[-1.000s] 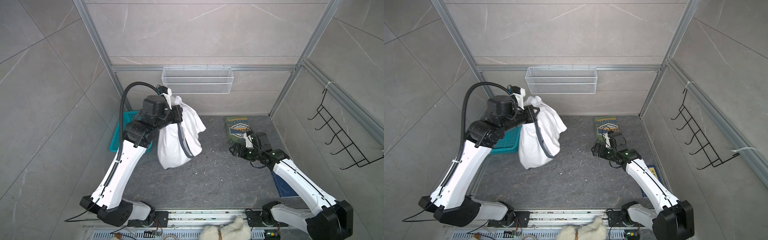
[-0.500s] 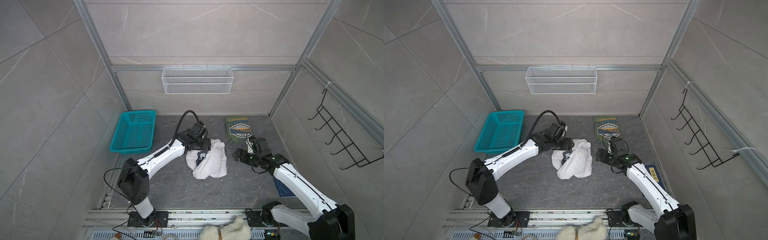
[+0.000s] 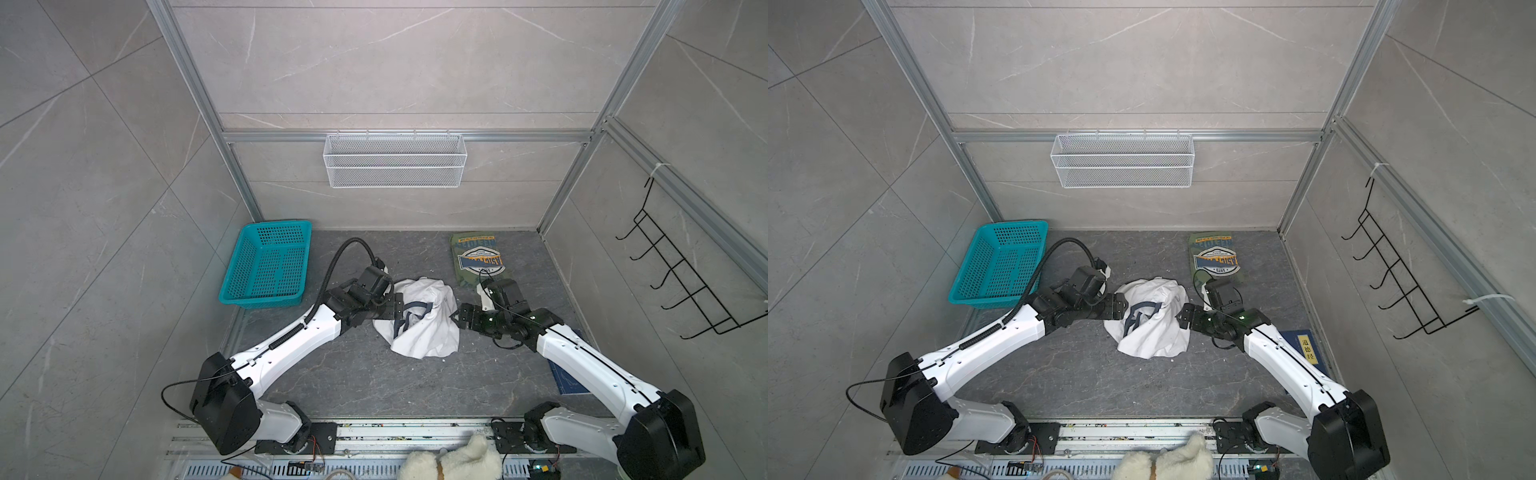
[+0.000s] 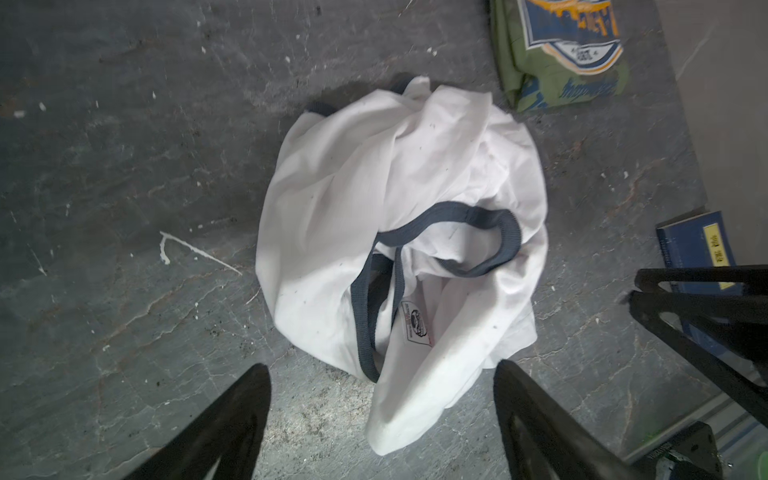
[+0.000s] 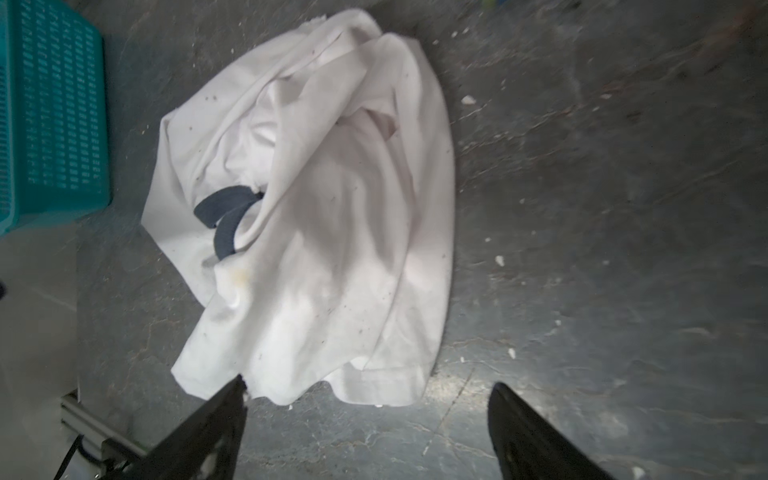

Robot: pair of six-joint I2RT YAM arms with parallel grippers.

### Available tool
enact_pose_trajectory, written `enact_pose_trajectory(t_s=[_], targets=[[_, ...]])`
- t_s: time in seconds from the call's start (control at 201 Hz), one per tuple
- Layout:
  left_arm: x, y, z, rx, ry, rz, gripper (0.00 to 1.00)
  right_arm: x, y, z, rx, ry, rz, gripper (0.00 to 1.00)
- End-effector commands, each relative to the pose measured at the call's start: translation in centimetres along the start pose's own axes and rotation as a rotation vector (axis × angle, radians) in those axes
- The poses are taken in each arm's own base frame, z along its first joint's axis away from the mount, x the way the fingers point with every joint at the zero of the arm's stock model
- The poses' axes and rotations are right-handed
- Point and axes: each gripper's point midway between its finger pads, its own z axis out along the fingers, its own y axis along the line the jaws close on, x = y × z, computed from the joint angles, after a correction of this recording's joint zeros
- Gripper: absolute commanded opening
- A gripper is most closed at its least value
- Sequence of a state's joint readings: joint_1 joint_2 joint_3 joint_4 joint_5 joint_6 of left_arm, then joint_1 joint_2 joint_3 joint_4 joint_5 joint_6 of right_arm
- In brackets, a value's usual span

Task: Fold and stack tank tops
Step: Place the tank top at the center of the table, then smooth out the tank top at the center of the table.

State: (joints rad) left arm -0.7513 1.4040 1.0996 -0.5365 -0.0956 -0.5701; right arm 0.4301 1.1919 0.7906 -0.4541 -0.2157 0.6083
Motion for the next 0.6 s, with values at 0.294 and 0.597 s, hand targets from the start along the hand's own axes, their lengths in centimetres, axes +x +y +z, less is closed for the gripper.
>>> enact_pose_trajectory(t_s=[0.294,0.597], targets=[[3.6,3.5,7.8,-0.166,0.117,-0.109,0.71,4.3,-0.3,5.8,0.053,0.110,0.032,0.90],[4.7,3.8,11.4,-0.142,0.171,-0.160,0.45,5.1,-2.2,8.0,0.258,0.139,-0.019,0.85]])
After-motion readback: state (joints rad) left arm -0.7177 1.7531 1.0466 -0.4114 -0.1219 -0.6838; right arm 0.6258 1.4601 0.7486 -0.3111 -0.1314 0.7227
